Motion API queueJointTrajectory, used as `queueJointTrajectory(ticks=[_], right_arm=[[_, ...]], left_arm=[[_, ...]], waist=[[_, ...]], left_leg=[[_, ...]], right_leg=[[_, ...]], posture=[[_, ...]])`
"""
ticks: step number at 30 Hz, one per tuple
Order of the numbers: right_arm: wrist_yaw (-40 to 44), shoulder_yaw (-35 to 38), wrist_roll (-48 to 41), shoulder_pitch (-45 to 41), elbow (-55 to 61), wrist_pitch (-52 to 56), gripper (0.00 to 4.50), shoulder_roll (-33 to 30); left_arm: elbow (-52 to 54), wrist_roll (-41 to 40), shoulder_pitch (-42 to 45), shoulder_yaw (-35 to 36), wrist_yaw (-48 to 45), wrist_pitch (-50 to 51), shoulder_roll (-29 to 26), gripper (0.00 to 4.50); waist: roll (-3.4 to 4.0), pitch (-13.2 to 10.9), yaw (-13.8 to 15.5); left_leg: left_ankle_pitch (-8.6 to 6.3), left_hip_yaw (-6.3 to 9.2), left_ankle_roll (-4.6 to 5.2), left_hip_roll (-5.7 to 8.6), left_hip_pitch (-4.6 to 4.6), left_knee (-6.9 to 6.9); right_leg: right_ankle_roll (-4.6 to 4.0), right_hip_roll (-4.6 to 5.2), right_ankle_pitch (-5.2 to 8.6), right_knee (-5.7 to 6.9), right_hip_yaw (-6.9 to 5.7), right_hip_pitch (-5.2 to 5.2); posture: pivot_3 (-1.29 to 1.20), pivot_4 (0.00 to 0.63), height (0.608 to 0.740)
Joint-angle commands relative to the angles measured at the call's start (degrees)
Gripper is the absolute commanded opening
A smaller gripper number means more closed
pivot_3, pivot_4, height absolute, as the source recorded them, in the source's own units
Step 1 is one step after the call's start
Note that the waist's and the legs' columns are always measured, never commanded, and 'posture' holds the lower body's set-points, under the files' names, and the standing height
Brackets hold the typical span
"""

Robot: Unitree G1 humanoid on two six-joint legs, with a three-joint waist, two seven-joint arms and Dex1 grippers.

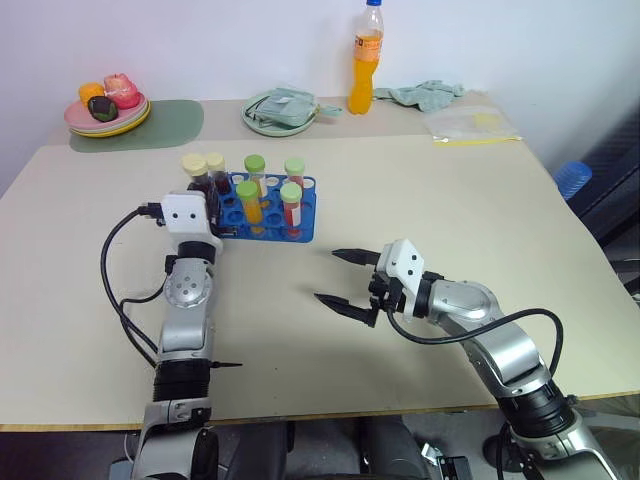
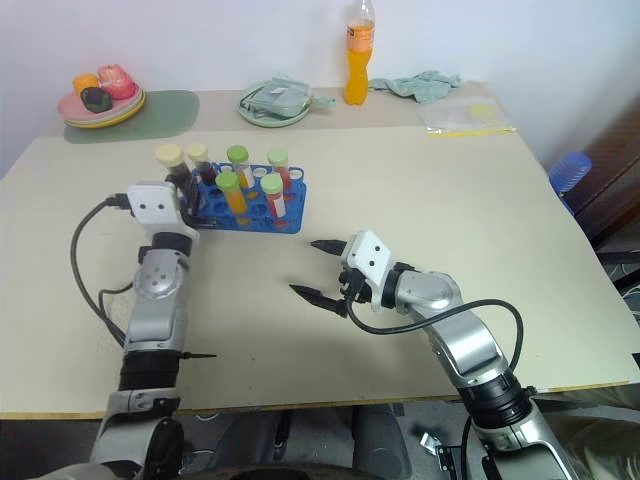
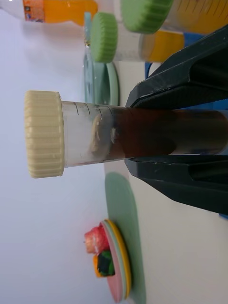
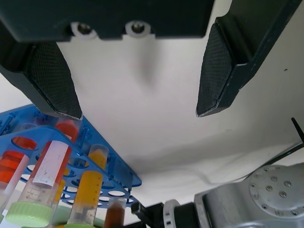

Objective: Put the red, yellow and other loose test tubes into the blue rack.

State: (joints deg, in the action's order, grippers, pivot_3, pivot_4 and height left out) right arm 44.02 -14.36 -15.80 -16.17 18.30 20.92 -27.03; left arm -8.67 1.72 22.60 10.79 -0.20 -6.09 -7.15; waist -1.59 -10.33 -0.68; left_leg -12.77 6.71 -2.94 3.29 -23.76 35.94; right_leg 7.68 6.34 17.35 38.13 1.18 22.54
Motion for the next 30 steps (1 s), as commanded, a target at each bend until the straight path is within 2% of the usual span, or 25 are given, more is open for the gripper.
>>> queueJointTrajectory(ticks=[1,9,19,30], right_arm=[[-0.4,0.8,-0.1,0.0,2.5,-0.5,4.24,0.4],[-0.6,0.6,-0.1,0.1,2.4,-0.6,4.24,0.4],[-0.7,0.6,-0.2,0.6,2.4,-0.8,4.24,0.5],[-1.5,1.6,-1.9,0.1,2.9,-1.0,4.24,2.7]], left_arm=[[-1.4,-0.7,1.2,-0.6,-0.3,-2.2,-0.6,0.72],[-4.5,0.0,2.3,-0.9,1.0,-2.7,-1.4,0.72],[-0.2,1.5,-0.6,-2.1,3.0,-0.8,-1.3,0.72],[-0.1,-1.3,-0.7,-2.4,1.9,0.5,-0.1,0.72]], waist=[[0.0,0.0,0.0],[0.01,0.0,0.0],[0.01,0.0,0.0],[0.02,0.0,0.0]], left_leg=[[0.0,0.0,0.0,0.0,0.0,0.0],[0.0,0.0,0.0,0.0,0.01,0.0],[0.0,0.01,0.0,0.0,0.02,-0.01],[0.0,0.01,0.0,0.0,0.02,0.0]], right_leg=[[0.0,0.0,0.0,0.0,0.0,0.0],[0.0,0.0,0.0,0.0,-0.01,-0.02],[0.0,0.0,0.0,0.0,0.0,-0.01],[0.0,0.0,0.0,-0.01,0.0,-0.02]], posture=[[0.0,0.15,0.74],[0.0,0.15,0.74],[0.0,0.15,0.74],[0.0,0.15,0.74]])
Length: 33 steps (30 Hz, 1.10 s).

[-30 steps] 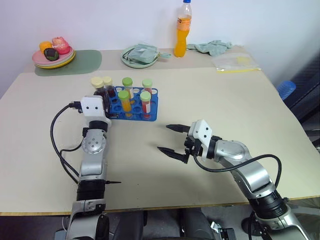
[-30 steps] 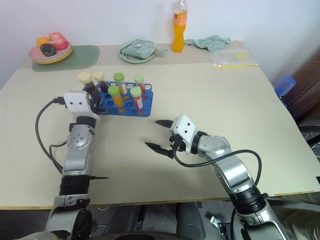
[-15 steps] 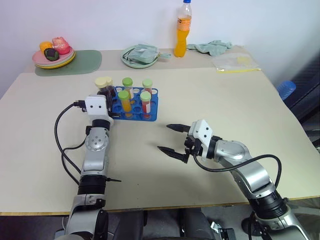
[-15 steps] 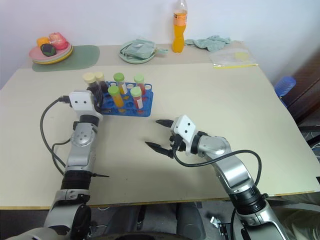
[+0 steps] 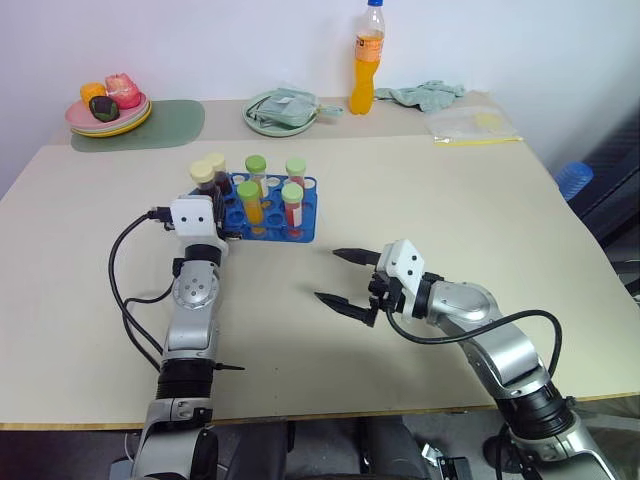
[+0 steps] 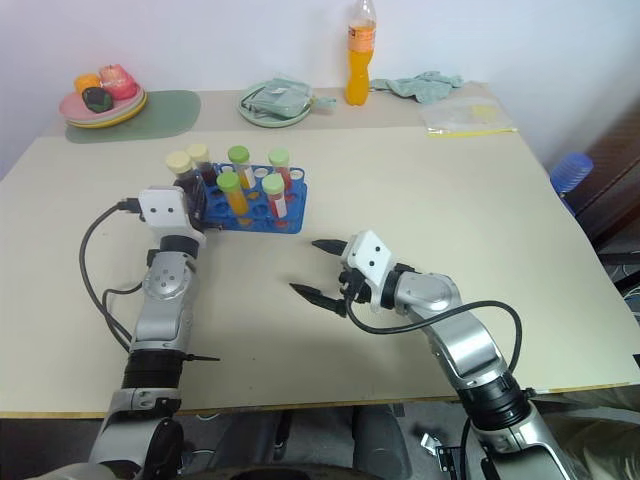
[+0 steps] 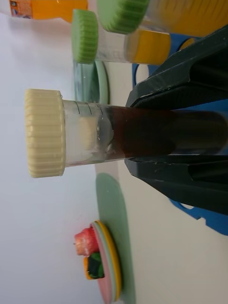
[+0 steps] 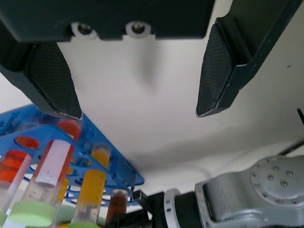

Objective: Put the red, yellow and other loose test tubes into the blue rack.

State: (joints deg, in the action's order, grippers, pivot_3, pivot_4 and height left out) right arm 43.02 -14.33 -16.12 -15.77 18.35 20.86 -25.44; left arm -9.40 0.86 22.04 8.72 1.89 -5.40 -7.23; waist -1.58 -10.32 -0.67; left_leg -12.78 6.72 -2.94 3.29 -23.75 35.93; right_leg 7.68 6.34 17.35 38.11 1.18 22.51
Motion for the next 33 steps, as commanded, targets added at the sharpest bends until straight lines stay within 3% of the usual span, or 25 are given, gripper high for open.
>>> queueJointTrajectory(ticks=[1,12,18,26,33], right_arm=[[-0.6,2.0,-2.1,-0.4,3.1,-0.7,4.24,1.5],[-2.0,2.9,-4.5,-1.3,4.4,0.8,4.24,3.7],[-1.7,3.2,-4.9,-1.4,4.3,0.7,4.24,3.4],[0.1,6.8,-7.6,-2.6,5.7,2.3,4.24,0.3],[1.1,19.5,-11.7,0.4,6.6,7.6,4.24,-9.9]], left_arm=[[0.5,-0.4,-0.1,-0.4,-0.2,-0.1,0.0,0.72],[-0.8,-0.5,0.2,-0.7,-0.2,-0.3,0.3,0.72],[1.5,-1.2,-0.9,0.2,0.6,-0.2,1.1,3.6],[19.8,-6.9,-6.7,3.9,-1.7,5.4,-1.5,3.6],[32.6,-21.8,-16.5,11.7,-19.7,22.0,-19.5,3.6]], waist=[[0.0,0.0,0.0],[0.0,0.0,0.0],[0.0,0.0,0.0],[0.01,0.0,-0.1],[0.06,0.0,-0.1]], left_leg=[[0.0,0.01,0.0,0.0,0.0,0.0],[0.0,0.0,0.0,0.0,0.0,0.0],[0.0,0.0,0.0,0.0,0.0,0.0],[0.0,0.0,0.0,-0.03,0.0,-0.02],[-0.02,-0.01,0.03,-0.04,0.01,-0.05]], right_leg=[[0.0,0.0,0.0,0.0,0.0,0.0],[0.0,0.0,0.0,0.0,0.0,0.0],[0.0,0.0,0.0,0.0,0.0,0.0],[0.0,-0.02,0.0,0.0,0.02,0.03],[-0.02,-0.02,0.01,-0.04,0.03,-0.01]], posture=[[0.0,0.15,0.74],[0.0,0.15,0.74],[0.0,0.15,0.74],[0.0,0.15,0.74],[0.0,0.15,0.74]])
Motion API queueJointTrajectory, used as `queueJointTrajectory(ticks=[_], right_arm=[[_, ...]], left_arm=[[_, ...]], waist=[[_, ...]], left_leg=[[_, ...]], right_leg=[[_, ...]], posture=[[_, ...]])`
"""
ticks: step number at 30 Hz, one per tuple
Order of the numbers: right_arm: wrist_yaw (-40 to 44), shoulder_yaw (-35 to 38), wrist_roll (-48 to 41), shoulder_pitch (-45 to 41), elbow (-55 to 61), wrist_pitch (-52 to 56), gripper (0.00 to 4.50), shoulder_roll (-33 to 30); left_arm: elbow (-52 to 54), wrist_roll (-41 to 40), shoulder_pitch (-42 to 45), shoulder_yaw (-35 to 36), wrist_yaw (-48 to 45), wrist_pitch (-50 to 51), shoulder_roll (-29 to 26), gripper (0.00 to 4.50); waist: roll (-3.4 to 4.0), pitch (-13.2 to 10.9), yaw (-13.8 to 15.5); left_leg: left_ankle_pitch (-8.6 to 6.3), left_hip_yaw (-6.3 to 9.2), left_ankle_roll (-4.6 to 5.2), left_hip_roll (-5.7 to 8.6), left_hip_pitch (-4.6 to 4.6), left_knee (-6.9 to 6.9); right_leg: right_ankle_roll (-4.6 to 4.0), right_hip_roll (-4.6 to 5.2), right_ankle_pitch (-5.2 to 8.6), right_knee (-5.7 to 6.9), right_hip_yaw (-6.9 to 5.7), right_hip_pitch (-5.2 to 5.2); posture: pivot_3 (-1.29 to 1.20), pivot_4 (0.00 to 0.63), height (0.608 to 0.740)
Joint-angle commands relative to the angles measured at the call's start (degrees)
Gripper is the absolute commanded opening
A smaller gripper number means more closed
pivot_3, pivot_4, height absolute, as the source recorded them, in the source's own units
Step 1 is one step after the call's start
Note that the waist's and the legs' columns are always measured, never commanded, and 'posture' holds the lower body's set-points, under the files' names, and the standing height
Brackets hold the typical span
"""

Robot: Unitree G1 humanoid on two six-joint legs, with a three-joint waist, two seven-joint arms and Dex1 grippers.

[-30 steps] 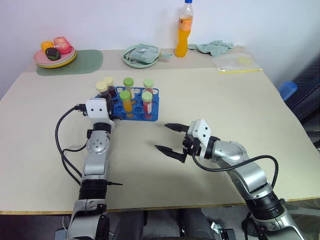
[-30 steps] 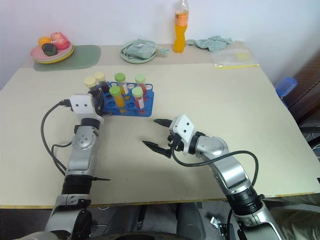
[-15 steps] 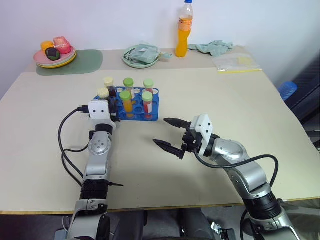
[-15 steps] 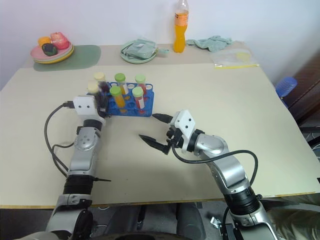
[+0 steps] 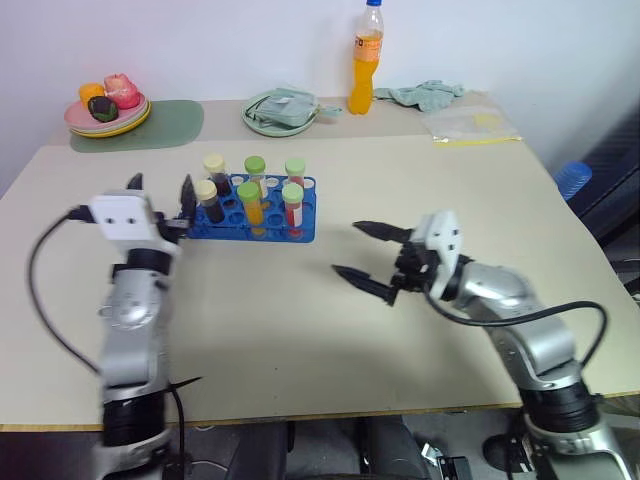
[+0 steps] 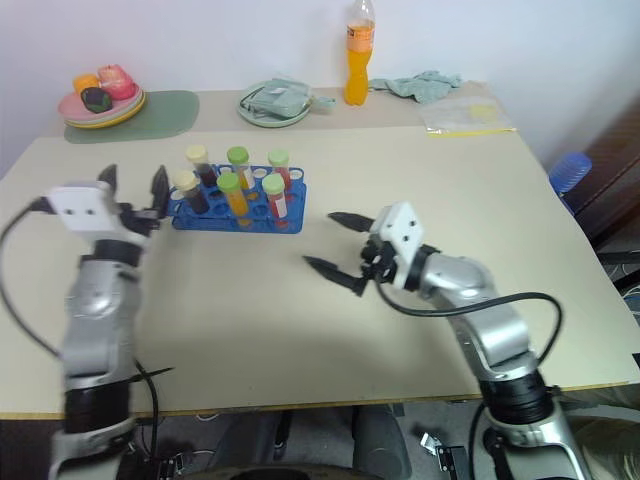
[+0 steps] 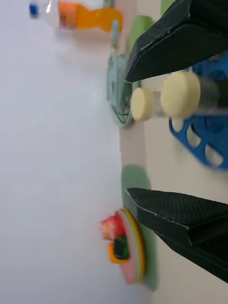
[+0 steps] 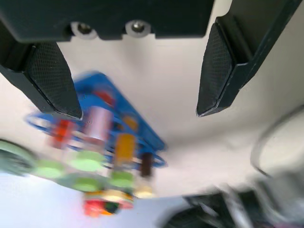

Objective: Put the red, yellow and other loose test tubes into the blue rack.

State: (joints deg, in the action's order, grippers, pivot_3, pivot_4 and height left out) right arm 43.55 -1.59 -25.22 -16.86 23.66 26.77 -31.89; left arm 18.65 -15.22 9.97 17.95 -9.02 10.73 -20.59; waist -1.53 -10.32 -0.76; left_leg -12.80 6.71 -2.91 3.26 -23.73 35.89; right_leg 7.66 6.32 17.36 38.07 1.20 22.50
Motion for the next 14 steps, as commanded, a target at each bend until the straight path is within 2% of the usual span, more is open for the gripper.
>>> queueJointTrajectory(ticks=[1,5,10,14], right_arm=[[0.9,8.5,-3.2,2.1,0.7,2.0,4.24,-4.7],[1.9,15.0,-2.6,6.0,-3.6,2.3,4.24,-9.9],[4.0,18.2,-1.9,9.5,-7.2,-0.2,4.24,-12.2],[4.3,17.7,-1.2,9.5,-8.6,-1.9,4.24,-12.2]], left_arm=[[5.6,-6.8,-5.8,2.7,-10.3,7.4,-7.9,3.6],[3.3,-12.3,-12.1,8.6,-20.0,10.8,-16.0,3.6],[0.8,-12.2,-13.3,8.8,-22.8,10.9,-17.9,3.6],[0.9,-12.0,-12.6,7.9,-22.3,11.1,-16.8,3.6]], waist=[[0.05,0.0,0.0],[0.1,-0.1,0.1],[0.17,0.0,0.1],[0.17,0.0,0.0]], left_leg=[[-0.01,-0.01,0.02,0.0,0.0,-0.02],[-0.05,-0.03,0.08,-0.03,0.02,-0.02],[-0.06,-0.08,0.11,-0.05,0.08,-0.04],[-0.07,-0.08,0.13,-0.07,0.12,-0.05]], right_leg=[[-0.01,0.0,0.01,0.0,0.0,-0.01],[-0.02,0.02,0.01,-0.09,-0.01,-0.08],[-0.02,0.07,0.02,-0.12,0.01,-0.15],[-0.02,0.08,0.02,-0.12,0.02,-0.16]], posture=[[0.0,0.15,0.74],[0.0,0.15,0.74],[0.0,0.15,0.74],[0.0,0.15,0.74]])
